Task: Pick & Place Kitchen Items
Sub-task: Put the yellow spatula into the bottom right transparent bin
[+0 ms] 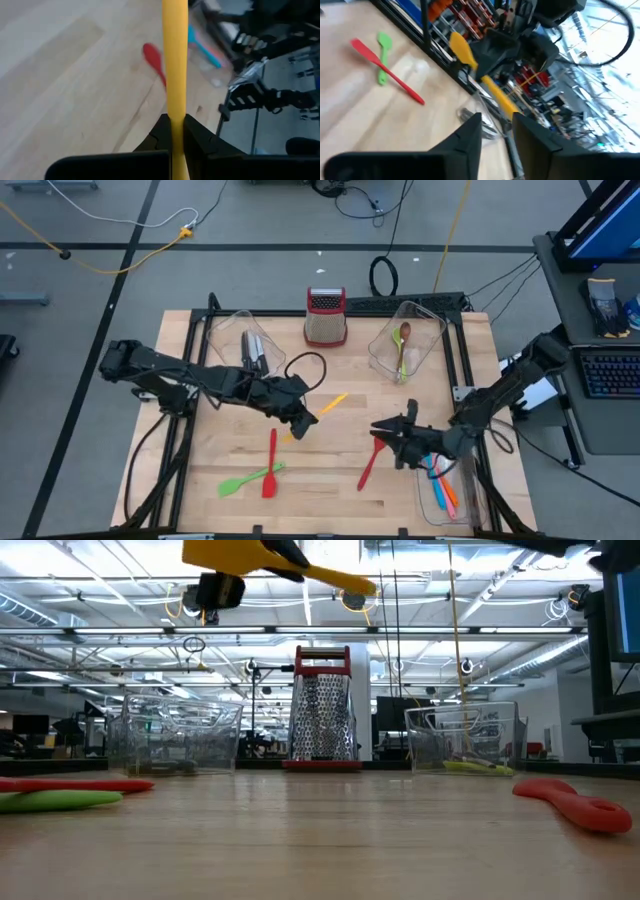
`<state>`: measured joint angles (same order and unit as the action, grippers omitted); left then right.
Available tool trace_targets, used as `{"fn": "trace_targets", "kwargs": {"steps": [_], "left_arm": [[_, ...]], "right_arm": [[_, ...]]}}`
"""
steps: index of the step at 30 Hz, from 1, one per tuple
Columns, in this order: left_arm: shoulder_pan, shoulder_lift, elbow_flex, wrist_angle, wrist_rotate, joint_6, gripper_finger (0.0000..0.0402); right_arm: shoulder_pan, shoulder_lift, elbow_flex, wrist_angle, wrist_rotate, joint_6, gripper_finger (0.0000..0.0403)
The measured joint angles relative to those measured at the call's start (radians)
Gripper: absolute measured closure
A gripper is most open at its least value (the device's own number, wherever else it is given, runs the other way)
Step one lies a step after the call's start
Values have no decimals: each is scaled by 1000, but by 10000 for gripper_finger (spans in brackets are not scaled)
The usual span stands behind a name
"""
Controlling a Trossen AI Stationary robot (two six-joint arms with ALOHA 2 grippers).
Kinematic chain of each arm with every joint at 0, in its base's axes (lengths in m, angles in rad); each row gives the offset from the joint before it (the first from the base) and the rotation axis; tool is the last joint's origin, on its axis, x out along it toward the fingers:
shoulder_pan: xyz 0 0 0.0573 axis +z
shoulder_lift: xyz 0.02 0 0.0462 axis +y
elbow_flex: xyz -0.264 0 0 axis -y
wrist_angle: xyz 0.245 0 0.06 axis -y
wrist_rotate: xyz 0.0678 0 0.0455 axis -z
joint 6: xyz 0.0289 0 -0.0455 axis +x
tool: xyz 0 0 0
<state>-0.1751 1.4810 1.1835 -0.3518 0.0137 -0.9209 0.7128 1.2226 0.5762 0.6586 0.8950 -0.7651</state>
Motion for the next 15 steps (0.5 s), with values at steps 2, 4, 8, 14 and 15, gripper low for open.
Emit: {"fn": "trace_targets", "kwargs": {"steps": [2,4,8,14,15], "left_arm": [[11,28,0,11,32,-35,392],[21,55,0,11,65,-59,392],[40,111,0,24,125,-98,392],[63,174,-1,109,218,-126,392],[65,181,-1,133,229,-134,392]], "right_arm": [[-19,38,8,34,10,-28,281],[-31,72,25,33,47,-44,263],[-61,140,73,31,78,-65,233],[-100,234,149,-43,74,-42,206],[-106,249,163,-67,74,-30,203]]}}
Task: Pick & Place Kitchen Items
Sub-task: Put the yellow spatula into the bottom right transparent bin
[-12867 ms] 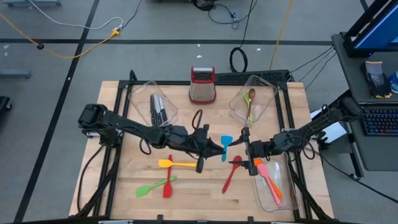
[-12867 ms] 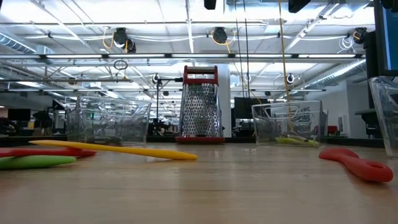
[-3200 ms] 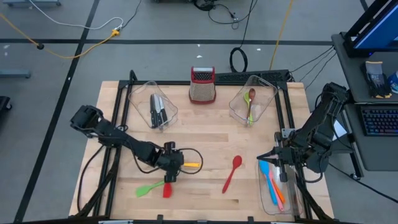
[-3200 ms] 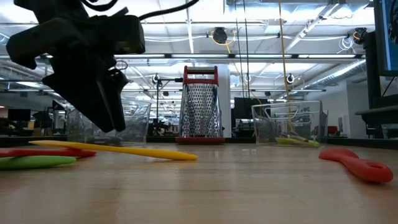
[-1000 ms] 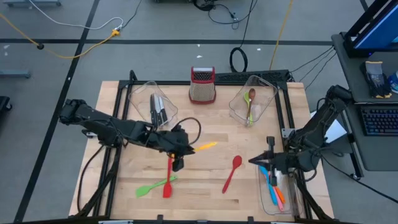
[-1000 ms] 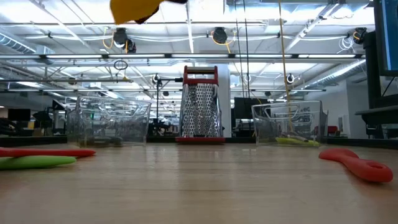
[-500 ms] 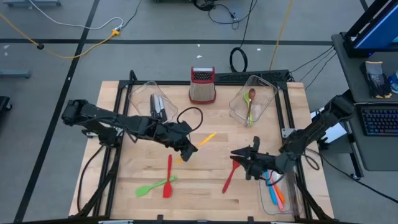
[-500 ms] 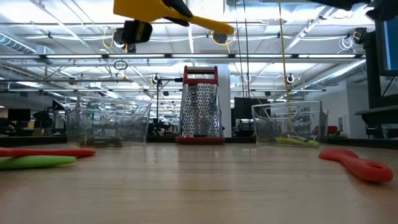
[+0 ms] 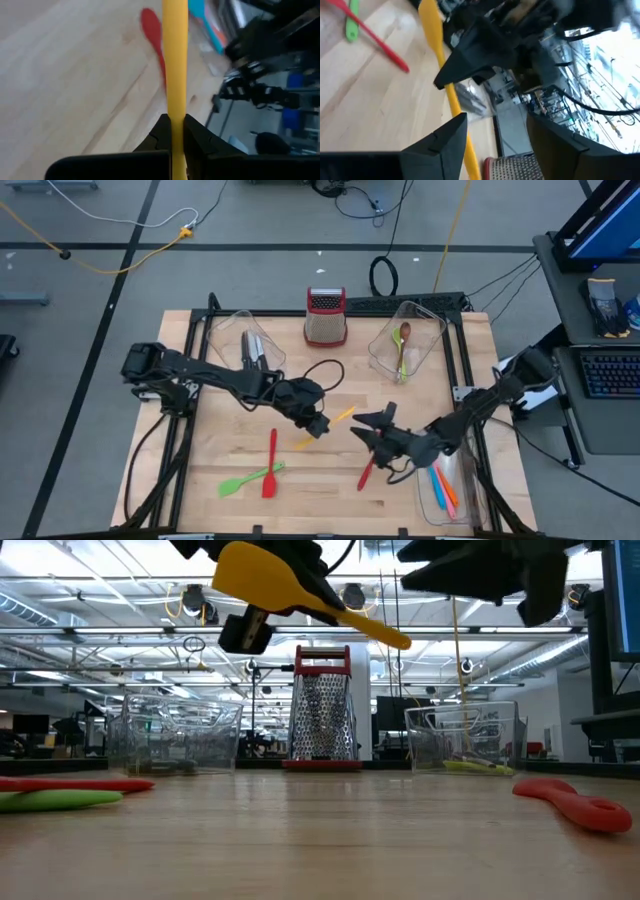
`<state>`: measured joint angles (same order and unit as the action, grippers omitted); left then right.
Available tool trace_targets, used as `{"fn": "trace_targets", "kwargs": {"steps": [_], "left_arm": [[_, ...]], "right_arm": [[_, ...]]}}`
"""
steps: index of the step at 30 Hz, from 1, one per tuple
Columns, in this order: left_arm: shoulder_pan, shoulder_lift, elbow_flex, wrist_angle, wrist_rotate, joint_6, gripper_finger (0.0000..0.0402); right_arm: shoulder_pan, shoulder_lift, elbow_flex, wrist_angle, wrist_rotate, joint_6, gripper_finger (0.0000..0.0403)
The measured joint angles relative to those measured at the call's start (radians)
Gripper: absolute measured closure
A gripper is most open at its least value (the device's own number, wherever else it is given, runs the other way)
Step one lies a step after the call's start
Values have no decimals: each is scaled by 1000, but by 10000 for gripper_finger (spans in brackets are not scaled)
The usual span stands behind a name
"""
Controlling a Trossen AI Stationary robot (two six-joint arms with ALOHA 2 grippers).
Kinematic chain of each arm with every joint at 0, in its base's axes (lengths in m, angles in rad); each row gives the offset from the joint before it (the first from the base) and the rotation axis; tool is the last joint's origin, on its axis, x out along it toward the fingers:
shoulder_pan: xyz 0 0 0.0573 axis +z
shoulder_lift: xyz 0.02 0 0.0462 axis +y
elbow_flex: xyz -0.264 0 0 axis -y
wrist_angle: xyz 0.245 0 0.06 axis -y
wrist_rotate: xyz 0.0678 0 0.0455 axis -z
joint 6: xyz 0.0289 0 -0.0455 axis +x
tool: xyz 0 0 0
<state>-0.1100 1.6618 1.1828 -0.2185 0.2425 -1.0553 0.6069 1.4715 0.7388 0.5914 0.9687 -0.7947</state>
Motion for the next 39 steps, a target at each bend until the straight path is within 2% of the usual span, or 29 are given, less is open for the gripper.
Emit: {"fn": "trace_targets", "kwargs": {"steps": [6,11,21,28,30,32,39], "left_arm": [[10,13,1,16,20,-13,392],[9,20,1,20,20,-16,392],[8,23,0,13,19,6,392],[8,27,0,17,-8,-3,392],[8,42,0,36,-5,-22,392],[10,65,0,60,12,-30,392],[42,123,0,112,80,-63,392]], "right_arm": [[-36,67,78,-141,-3,90,191],[-76,80,116,-229,-86,188,190],[-137,79,124,-314,-242,320,190],[-174,79,124,-350,-270,367,190],[-181,79,123,-350,-305,373,190],[-189,79,123,-351,-345,391,190],[-202,98,122,-392,-345,448,210]]}}
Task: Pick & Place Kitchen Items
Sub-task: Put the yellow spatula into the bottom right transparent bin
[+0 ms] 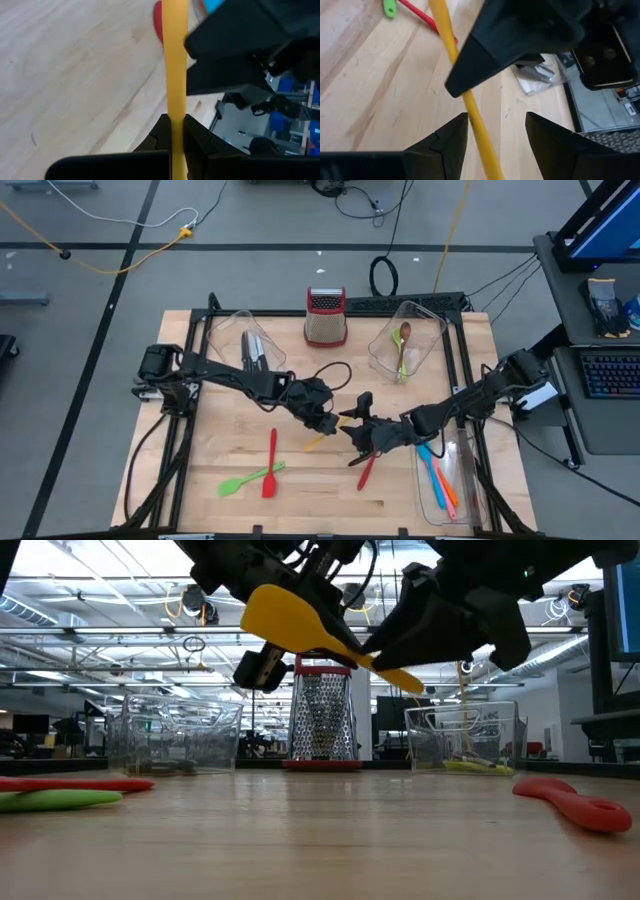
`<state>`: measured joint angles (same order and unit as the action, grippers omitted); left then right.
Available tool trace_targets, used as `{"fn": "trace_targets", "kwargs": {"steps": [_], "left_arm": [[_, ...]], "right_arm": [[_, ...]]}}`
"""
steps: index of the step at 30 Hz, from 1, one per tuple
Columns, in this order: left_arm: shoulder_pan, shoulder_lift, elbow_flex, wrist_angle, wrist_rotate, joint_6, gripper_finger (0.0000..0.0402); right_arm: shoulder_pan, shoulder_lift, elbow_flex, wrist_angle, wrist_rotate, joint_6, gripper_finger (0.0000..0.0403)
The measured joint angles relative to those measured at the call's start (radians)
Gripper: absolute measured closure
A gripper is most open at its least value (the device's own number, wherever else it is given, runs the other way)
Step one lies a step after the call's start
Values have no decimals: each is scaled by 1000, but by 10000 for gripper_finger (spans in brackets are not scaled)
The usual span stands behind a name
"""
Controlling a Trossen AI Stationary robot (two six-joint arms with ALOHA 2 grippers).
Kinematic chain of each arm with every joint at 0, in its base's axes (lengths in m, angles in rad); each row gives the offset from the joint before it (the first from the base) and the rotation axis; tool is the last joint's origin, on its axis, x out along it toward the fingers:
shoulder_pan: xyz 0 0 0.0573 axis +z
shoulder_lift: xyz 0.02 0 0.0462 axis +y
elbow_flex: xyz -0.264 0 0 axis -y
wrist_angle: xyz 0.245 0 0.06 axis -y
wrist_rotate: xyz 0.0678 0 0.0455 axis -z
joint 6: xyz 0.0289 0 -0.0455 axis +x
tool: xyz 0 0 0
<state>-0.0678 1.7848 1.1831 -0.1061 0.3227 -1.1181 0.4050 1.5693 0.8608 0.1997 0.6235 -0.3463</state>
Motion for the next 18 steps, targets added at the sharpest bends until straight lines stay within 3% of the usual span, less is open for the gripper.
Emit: {"fn": "trace_targets", "kwargs": {"steps": [18], "left_arm": [[21,-2,0,-35,28,37,392]], "right_arm": [[-33,76,0,1,-33,47,283]]}}
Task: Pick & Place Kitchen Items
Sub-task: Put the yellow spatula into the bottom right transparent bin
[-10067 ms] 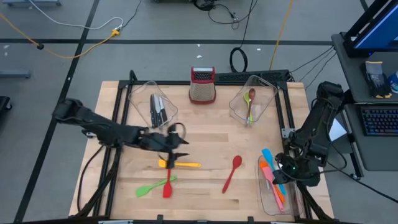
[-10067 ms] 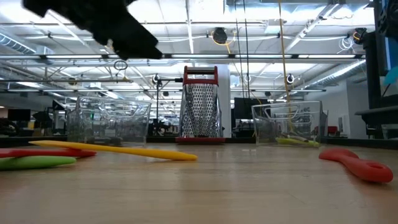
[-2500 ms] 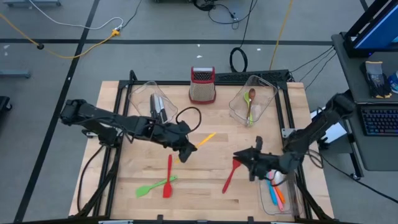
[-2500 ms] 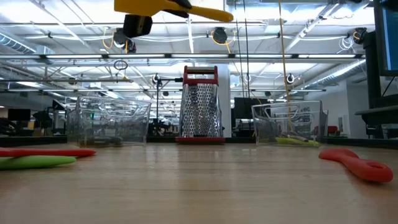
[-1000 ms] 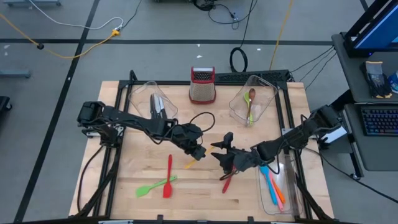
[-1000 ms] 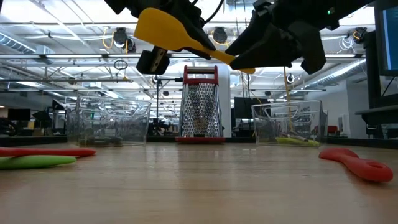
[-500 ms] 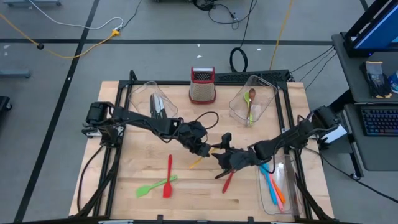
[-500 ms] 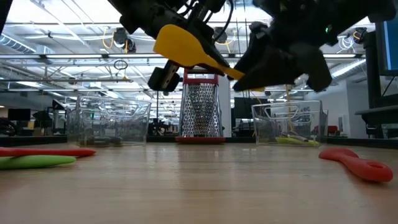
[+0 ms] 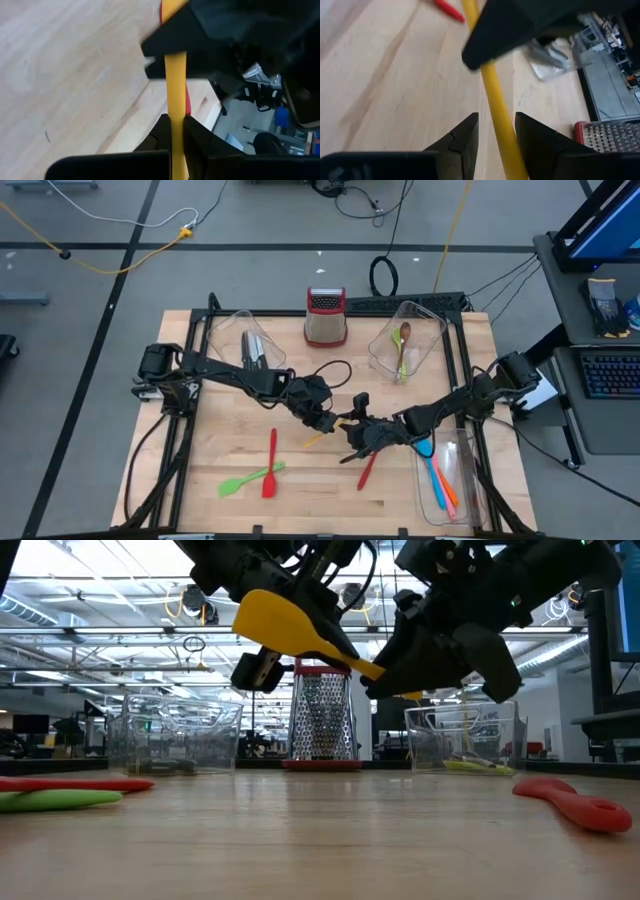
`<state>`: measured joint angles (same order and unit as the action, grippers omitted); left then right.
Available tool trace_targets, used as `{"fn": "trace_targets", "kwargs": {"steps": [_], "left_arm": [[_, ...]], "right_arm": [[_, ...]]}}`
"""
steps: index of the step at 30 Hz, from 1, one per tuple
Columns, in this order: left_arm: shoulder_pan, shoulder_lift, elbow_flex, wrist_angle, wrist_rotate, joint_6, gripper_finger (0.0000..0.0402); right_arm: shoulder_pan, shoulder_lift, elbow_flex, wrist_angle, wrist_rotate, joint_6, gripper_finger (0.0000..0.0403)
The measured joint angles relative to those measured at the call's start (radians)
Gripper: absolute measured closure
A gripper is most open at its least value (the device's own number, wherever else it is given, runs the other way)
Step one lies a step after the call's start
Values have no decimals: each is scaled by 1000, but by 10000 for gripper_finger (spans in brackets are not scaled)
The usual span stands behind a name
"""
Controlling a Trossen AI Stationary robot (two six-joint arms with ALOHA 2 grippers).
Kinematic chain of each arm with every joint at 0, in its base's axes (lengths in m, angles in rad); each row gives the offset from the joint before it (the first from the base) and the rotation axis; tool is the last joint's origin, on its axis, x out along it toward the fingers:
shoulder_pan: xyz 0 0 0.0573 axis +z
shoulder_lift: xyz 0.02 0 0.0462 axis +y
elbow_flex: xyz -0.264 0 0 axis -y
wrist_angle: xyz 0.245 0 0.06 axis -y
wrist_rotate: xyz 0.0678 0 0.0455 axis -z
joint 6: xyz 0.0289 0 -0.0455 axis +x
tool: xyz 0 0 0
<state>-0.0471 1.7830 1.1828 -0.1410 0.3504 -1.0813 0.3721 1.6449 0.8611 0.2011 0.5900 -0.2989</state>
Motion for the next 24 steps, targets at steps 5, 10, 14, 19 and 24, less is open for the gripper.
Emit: {"fn": "trace_targets", "kwargs": {"steps": [5,10,14,19,24], "left_arm": [[2,0,0,-6,-13,17,392],[1,0,0,-12,-23,30,392],[1,0,0,-13,-31,32,392],[1,0,0,-13,-52,72,392],[1,0,0,-9,-92,85,340]], "right_arm": [[0,0,0,9,-18,14,291],[0,0,0,11,-18,34,318],[0,1,0,1,-27,55,366],[0,1,-1,-4,-51,80,382],[-1,0,-1,-31,-57,151,382]]}}
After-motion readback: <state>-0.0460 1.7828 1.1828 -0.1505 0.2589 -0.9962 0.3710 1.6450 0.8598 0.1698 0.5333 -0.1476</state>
